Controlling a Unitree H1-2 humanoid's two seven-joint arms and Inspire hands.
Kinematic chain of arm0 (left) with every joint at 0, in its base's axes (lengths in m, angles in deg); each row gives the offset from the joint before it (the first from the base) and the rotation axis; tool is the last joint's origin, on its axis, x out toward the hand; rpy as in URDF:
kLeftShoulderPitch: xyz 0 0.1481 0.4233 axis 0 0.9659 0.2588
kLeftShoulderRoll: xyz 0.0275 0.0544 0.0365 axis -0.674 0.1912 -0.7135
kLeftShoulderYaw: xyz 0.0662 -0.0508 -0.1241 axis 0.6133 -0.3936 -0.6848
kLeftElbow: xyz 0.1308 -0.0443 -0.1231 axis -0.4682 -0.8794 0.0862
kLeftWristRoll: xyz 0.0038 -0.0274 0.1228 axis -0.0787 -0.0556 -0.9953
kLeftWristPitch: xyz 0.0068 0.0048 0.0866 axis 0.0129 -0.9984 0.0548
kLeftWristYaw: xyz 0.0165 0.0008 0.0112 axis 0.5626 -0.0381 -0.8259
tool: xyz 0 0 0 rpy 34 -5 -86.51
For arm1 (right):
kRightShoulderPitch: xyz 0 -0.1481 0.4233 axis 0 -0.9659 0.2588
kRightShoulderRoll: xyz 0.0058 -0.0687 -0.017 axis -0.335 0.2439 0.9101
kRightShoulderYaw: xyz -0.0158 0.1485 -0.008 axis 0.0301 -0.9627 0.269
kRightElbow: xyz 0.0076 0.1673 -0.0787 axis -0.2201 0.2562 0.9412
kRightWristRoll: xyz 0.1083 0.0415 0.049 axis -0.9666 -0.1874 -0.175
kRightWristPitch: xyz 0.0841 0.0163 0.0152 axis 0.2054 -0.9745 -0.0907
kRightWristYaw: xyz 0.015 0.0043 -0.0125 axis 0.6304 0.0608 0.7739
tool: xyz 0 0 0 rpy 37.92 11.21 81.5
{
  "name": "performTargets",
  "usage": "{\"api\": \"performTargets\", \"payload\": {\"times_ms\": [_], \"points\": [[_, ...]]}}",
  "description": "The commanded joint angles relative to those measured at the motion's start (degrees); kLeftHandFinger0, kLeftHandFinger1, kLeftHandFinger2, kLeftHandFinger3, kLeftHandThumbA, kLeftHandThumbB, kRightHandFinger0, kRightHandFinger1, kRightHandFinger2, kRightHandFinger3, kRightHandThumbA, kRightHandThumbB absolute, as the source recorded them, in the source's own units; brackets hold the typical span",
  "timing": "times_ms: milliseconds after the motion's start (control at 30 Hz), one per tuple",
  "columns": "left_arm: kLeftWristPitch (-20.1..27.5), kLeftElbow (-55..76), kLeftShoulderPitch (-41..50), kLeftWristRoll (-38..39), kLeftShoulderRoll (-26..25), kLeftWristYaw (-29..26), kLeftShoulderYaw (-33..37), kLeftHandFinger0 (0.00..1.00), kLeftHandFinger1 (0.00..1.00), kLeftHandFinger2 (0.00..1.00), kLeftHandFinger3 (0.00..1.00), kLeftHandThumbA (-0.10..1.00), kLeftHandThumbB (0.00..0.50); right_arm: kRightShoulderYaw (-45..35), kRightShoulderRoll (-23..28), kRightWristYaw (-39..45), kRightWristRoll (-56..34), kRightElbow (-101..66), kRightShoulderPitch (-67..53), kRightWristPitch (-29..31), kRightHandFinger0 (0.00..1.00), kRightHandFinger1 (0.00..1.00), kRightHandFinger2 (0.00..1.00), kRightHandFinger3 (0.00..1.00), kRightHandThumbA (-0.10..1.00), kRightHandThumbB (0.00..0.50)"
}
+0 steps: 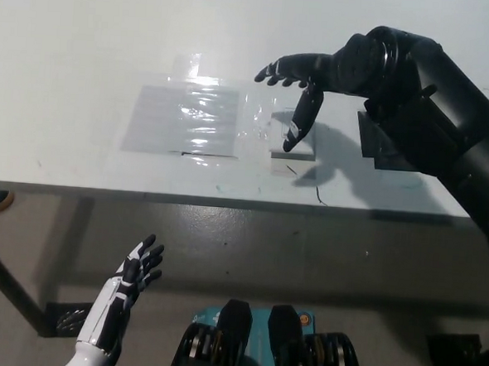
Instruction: A white switch is kept at the centre of the table close to the robot and the robot uses its right hand to press it to turn it on
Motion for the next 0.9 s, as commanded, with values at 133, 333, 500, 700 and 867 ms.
{"api": "performTargets", "payload": {"times_ms": [133,333,500,700,867], "points": [[2.0,1.0,-0.8,-0.2,-0.3,0.3,0.0,1.00,1.00,1.00,1.00,1.00,0.096,-1.7,0.2,0.3,1.9,1.8,2.6,2.2,1.00,1.00,1.00,1.00,1.00,0.318],[2.1,0.8,-0.9,-0.4,-0.6,0.3,0.0,1.00,1.00,1.00,1.00,1.00,0.084,-2.2,0.1,2.2,1.1,2.3,2.4,2.4,1.00,1.00,1.00,1.00,1.00,0.319],[1.9,1.0,-0.7,-0.2,-0.5,0.2,-0.2,1.00,1.00,1.00,1.00,1.00,0.083,-1.9,0.0,2.3,1.8,2.4,1.7,2.3,1.00,1.00,1.00,1.00,1.00,0.314],[1.2,1.4,-0.6,-0.1,-0.5,0.2,-0.3,1.00,1.00,1.00,1.00,1.00,0.088,-2.7,-0.6,2.9,1.0,2.6,0.6,2.3,1.00,1.00,1.00,1.00,1.00,0.302],[1.6,1.4,-0.5,0.2,-0.5,0.3,-0.3,1.00,1.00,1.00,1.00,1.00,0.069,-2.2,-0.5,3.0,1.9,1.8,-0.5,2.1,1.00,1.00,1.00,1.00,1.00,0.322]]}}
